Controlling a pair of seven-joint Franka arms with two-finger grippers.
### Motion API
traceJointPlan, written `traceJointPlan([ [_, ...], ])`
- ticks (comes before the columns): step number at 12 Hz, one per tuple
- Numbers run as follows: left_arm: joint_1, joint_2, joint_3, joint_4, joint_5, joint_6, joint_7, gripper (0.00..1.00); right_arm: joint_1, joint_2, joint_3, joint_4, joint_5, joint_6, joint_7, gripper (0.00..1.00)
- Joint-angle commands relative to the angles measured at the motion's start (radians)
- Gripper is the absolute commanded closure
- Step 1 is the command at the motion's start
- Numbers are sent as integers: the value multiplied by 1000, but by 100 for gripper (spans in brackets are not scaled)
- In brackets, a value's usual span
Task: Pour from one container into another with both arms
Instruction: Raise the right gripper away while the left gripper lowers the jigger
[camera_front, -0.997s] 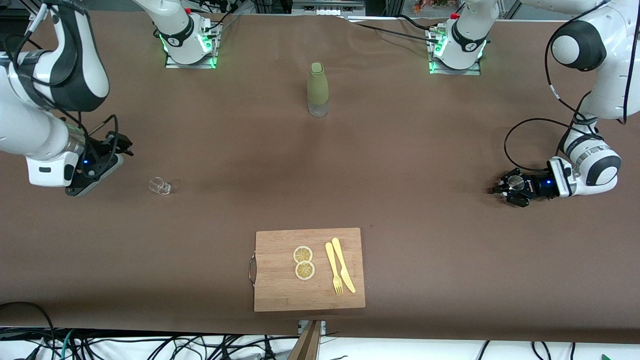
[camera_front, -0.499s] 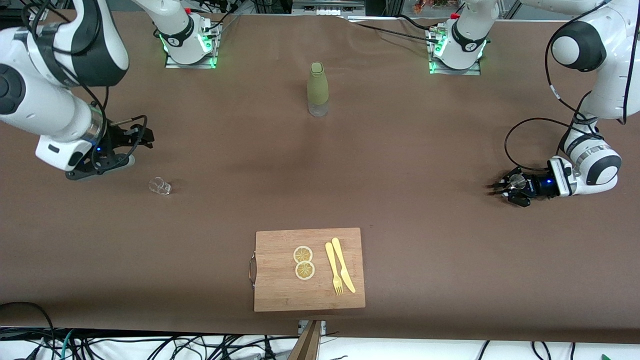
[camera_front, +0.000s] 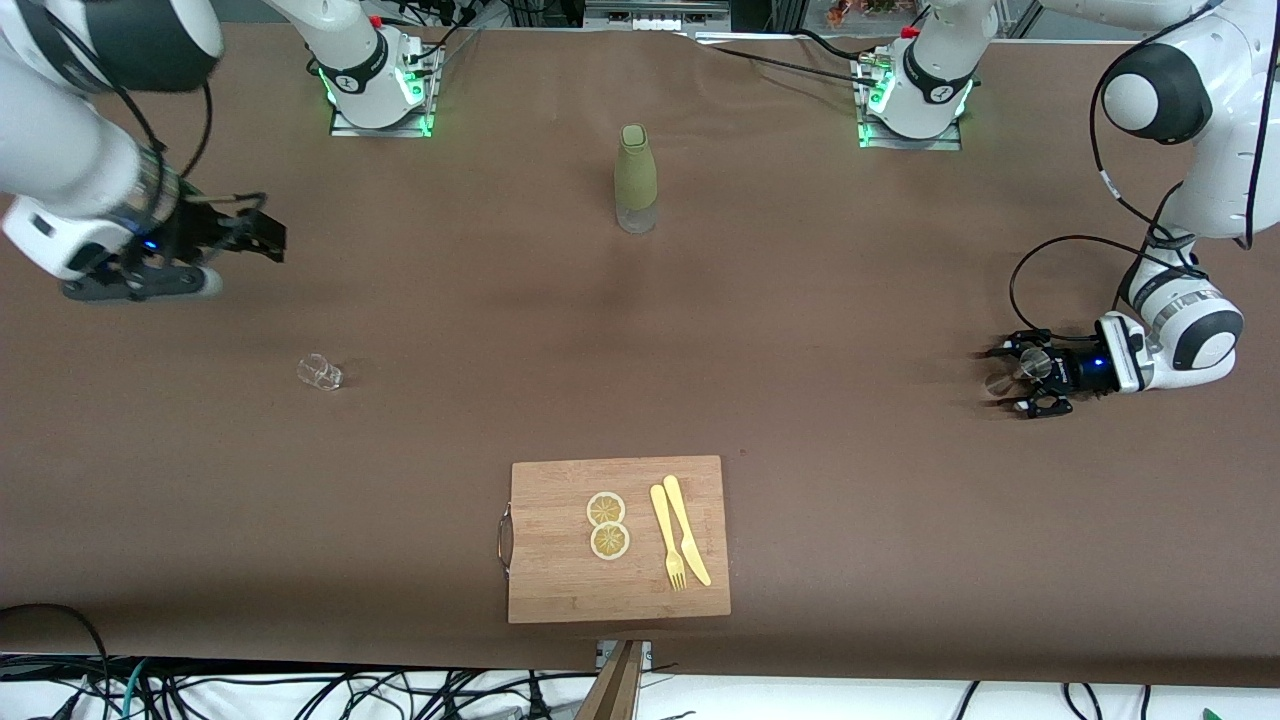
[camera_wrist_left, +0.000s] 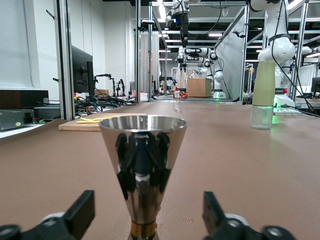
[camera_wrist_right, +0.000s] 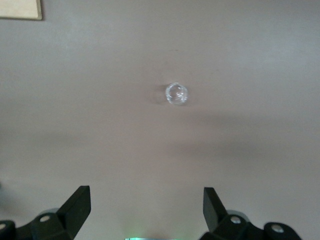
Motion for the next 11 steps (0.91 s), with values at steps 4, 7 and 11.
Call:
traceJointPlan([
  [4,3,29,37,105,37,-23,21,0,-41,-24,-72,78,8,-88,23,0],
  [7,-1,53,106,152,37,-21,20,0,-40,-9,-78,70,11,-38,23,0],
  [11,-4,57,172,256,109,-12,1,0,-40,2,-78,80,8,-44,23,0],
])
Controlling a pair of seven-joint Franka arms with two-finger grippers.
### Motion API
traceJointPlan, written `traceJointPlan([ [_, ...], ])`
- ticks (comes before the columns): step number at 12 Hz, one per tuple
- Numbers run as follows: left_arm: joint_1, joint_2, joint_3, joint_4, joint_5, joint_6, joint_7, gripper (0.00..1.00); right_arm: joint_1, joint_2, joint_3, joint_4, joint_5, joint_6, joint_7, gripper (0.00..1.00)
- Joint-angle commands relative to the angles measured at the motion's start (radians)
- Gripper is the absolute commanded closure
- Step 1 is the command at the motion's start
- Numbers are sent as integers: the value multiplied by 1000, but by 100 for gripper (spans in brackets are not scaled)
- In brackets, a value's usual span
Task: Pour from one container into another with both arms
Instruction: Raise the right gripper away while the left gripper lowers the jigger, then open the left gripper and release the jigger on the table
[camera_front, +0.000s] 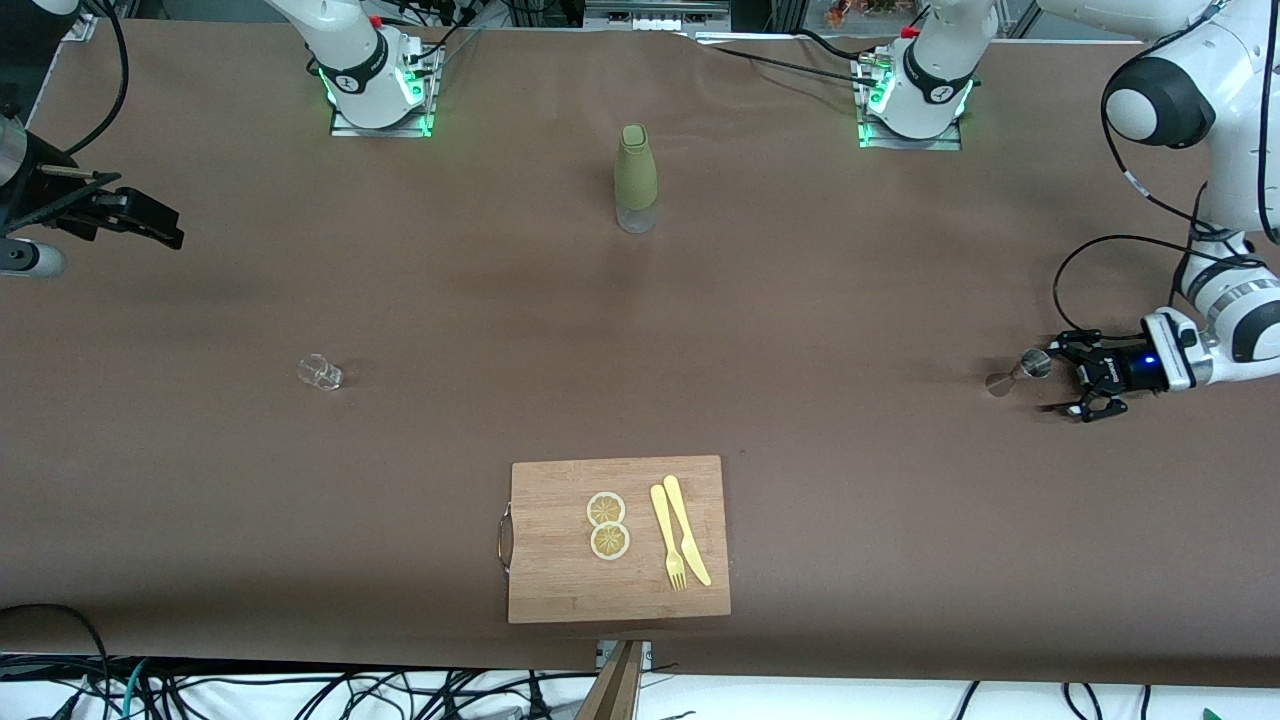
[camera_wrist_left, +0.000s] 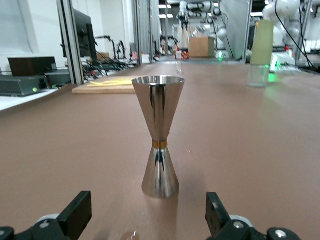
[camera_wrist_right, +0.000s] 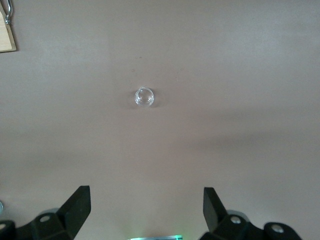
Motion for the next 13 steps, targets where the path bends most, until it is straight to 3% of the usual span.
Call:
traceJointPlan([
  [1,-15,21,45,111,61,-12,-12,0,1,5,-3,12,7,0,13,0],
  [4,-74,-10,166,160,84,-12,-91,0,1,8,-5,19,30,18,11,0],
  [7,-221,-90,344,148,87,30,-263,0,1,8,-5,19,44,40,5,0],
  [8,-276,-132,378,144,140,81,-336,0,1,8,-5,19,46,40,5,0],
  [11,-329,-226,369,124,311,149,-600,0,1,8,-5,17,46,40,1,0],
  [13,-358,-312,316,66,430,236,-764,0,1,8,-5,17,46,40,-4,0],
])
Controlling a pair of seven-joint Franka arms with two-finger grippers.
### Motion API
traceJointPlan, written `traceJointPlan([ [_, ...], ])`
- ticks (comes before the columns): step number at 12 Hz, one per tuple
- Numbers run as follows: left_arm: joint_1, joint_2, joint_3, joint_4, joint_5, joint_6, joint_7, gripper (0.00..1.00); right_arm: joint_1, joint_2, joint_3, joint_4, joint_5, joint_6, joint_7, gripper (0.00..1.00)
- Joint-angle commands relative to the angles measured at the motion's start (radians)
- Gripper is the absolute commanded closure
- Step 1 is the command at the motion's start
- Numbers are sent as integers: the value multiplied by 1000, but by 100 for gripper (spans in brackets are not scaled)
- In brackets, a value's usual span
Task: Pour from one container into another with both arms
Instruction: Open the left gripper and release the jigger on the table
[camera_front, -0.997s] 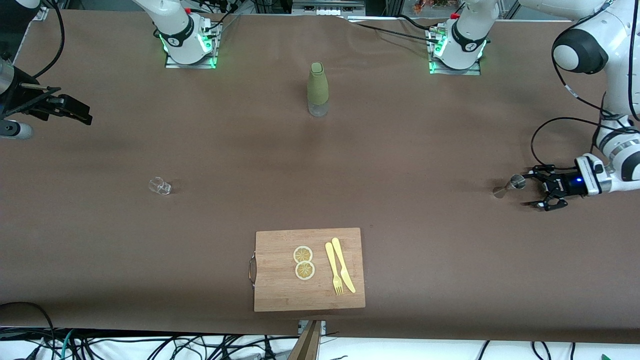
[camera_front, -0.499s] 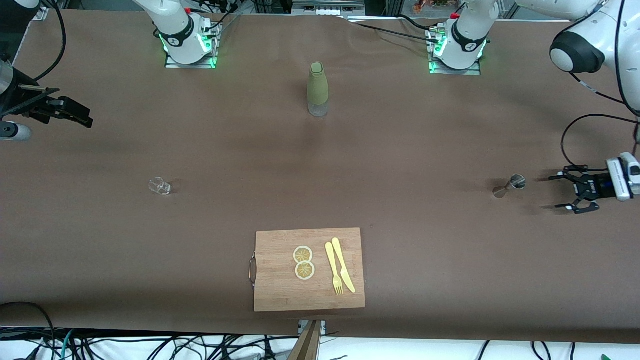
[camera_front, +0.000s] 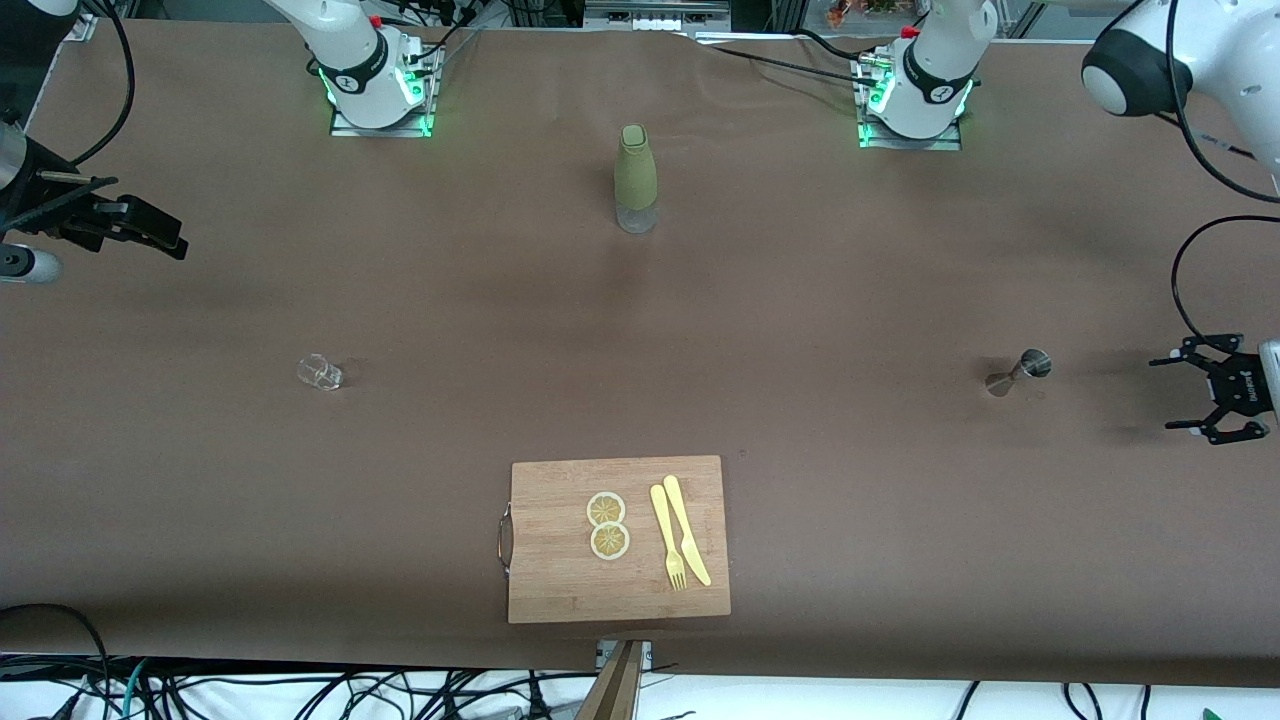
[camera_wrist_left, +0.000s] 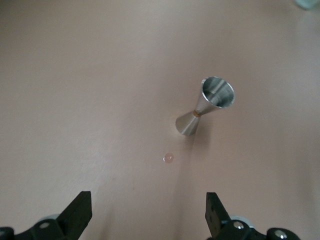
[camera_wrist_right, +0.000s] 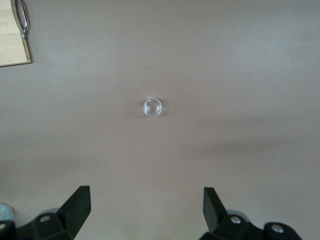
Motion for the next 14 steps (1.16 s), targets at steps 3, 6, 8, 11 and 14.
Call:
traceJointPlan([
  [3,-23,-270,-209,-262,300,214,-444,0,1,4,-4,15,15,-1,-6,0],
  [6,-21,-399,-327,-398,452,304,-753,0,1,5,-4,15,17,-1,-6,0],
  [8,-21,-456,-404,-453,535,309,-1009,0,1,5,-4,15,17,0,-6,0],
  [11,-26,-486,-482,-466,610,303,-1319,0,-1,10,-6,15,18,-1,-6,0],
  [14,-26,-509,-553,-446,763,254,-1537,0,-1,8,-6,15,17,-1,-6,0],
])
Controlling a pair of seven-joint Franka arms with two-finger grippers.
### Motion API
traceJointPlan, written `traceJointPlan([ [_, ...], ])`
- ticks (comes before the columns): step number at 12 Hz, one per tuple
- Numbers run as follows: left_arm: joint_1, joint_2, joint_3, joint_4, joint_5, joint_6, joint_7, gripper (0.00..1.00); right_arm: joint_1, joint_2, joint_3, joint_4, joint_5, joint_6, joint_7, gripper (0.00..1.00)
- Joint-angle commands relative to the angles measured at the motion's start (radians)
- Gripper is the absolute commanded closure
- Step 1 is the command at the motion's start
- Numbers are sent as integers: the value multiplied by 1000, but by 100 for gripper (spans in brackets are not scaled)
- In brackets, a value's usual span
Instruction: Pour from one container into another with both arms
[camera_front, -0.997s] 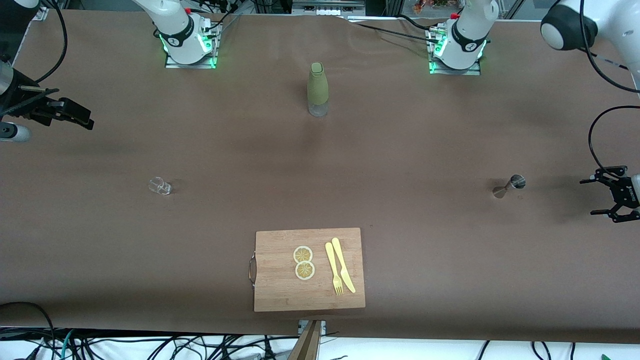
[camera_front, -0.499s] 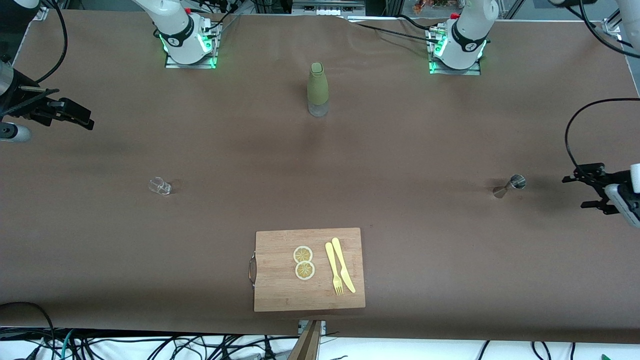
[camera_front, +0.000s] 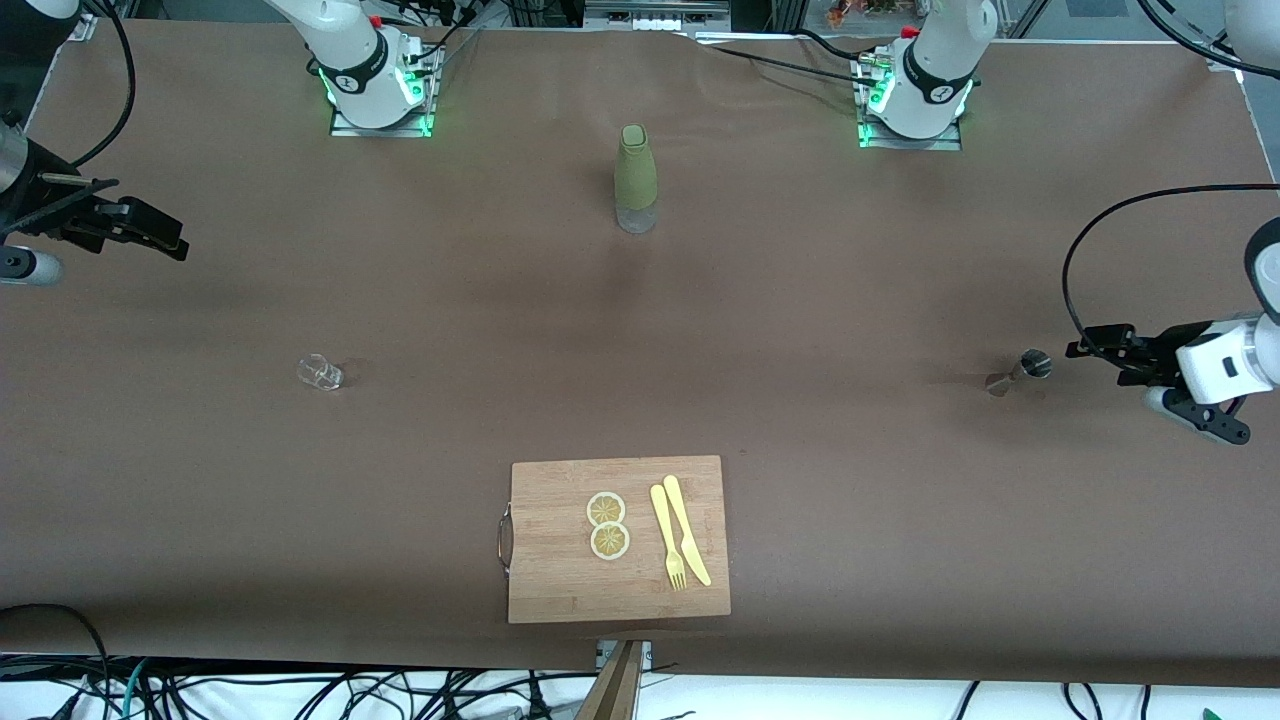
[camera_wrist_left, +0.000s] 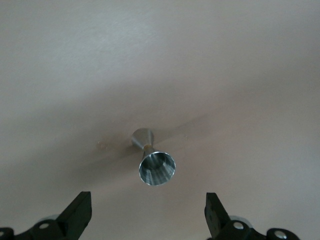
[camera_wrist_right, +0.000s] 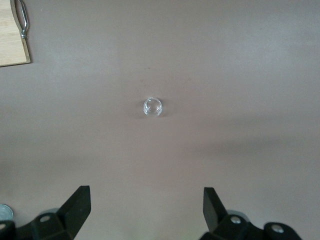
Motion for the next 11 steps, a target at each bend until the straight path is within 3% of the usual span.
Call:
traceJointPlan([
  [1,0,-54,-59,-24,142,-24,-161,0,-1,5,-5,14,17,-1,-6,0],
  [8,-4,-131,-156,-16,162,-121,-361,0,-1,7,-5,14,17,-1,-6,0],
  [11,-11,-120,-153,64,164,-160,-359,0,-1,7,-7,14,17,-1,-9,0],
])
